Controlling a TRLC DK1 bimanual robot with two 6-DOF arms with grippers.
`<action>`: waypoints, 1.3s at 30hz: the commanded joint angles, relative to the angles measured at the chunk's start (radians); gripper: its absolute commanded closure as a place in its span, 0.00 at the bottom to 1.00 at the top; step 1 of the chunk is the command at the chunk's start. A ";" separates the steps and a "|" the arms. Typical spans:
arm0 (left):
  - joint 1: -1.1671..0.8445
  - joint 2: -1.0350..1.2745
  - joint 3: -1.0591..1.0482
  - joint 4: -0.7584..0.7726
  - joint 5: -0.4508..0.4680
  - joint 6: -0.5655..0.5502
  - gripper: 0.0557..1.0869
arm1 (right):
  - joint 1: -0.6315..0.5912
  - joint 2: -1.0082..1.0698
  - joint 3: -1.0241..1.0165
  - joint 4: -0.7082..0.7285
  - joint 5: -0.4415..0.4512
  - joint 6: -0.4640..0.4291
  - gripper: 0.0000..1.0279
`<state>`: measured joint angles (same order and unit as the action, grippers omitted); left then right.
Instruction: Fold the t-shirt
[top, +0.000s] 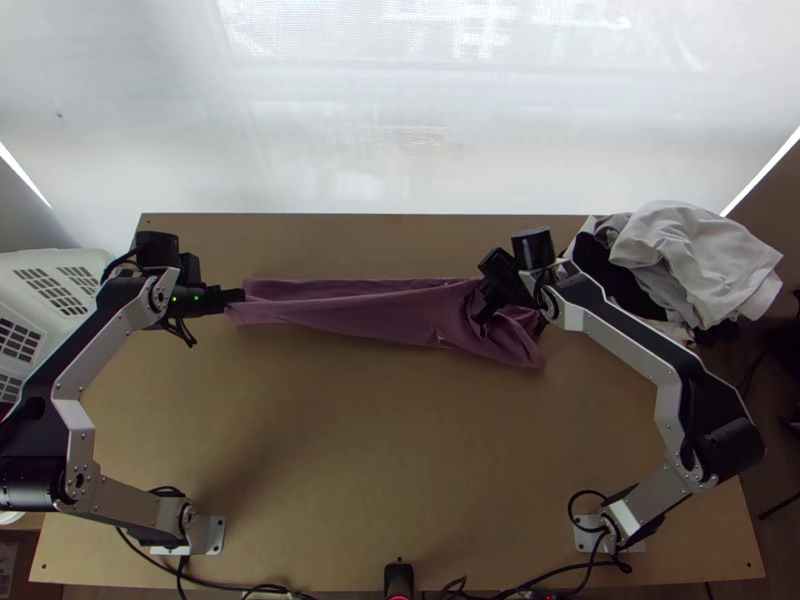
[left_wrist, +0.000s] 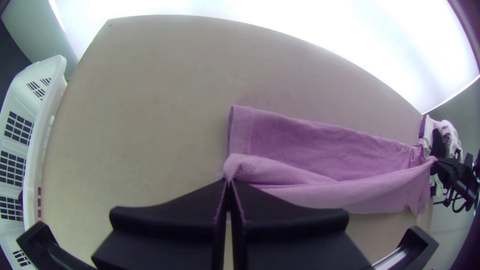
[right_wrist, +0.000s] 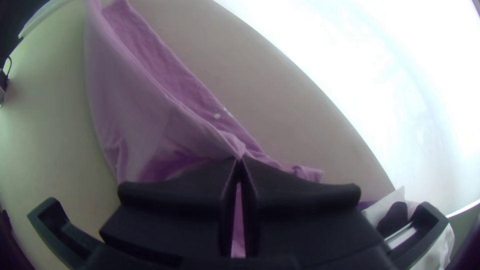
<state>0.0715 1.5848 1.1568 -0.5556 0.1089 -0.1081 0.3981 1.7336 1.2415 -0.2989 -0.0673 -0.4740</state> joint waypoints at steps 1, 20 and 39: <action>0.008 0.000 -0.006 -0.044 0.002 0.001 0.96 | -0.019 0.124 0.119 0.003 0.001 -0.023 0.97; -0.013 -0.167 -0.218 -0.165 0.054 0.033 0.96 | -0.024 -0.101 -0.062 0.001 0.001 -0.026 0.97; 0.011 -0.094 -0.252 -0.113 0.084 0.030 0.82 | 0.030 -0.201 -0.160 0.001 0.001 -0.006 0.97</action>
<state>0.0753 1.4586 0.9253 -0.7002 0.1890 -0.0746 0.4038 1.5444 1.1004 -0.2974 -0.0650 -0.4980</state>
